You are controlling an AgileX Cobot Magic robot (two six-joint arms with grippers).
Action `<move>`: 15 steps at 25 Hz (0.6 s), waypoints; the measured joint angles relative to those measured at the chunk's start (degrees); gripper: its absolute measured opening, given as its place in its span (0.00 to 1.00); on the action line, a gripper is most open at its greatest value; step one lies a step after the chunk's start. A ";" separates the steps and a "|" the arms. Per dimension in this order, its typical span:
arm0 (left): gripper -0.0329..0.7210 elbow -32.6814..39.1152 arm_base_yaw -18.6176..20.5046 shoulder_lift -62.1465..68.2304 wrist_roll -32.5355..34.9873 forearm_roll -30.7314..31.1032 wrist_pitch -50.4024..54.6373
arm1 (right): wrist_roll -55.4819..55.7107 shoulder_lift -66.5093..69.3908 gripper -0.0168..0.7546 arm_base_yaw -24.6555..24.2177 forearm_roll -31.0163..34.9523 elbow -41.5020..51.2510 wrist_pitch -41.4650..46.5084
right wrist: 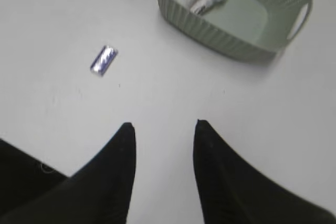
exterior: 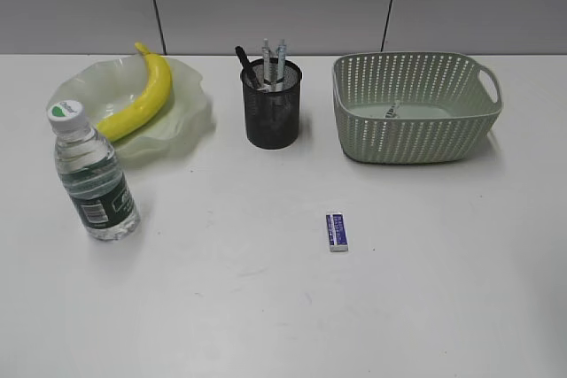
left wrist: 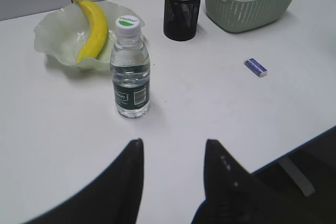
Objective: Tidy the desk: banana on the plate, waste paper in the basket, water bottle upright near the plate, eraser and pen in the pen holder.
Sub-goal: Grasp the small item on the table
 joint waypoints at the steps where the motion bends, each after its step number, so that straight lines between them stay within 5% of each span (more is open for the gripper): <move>1: 0.43 -0.24 0.00 0.00 0.00 -0.05 -0.53 | 0.01 -3.39 0.42 0.00 0.05 3.19 0.87; 10: 0.43 -3.87 0.00 18.18 1.09 -9.37 -19.81 | -0.17 -40.29 0.42 0.00 0.07 22.10 5.53; 15: 0.43 -4.15 -0.06 38.09 15.00 -25.02 -31.78 | -0.17 -56.27 0.42 0.00 3.52 26.39 5.81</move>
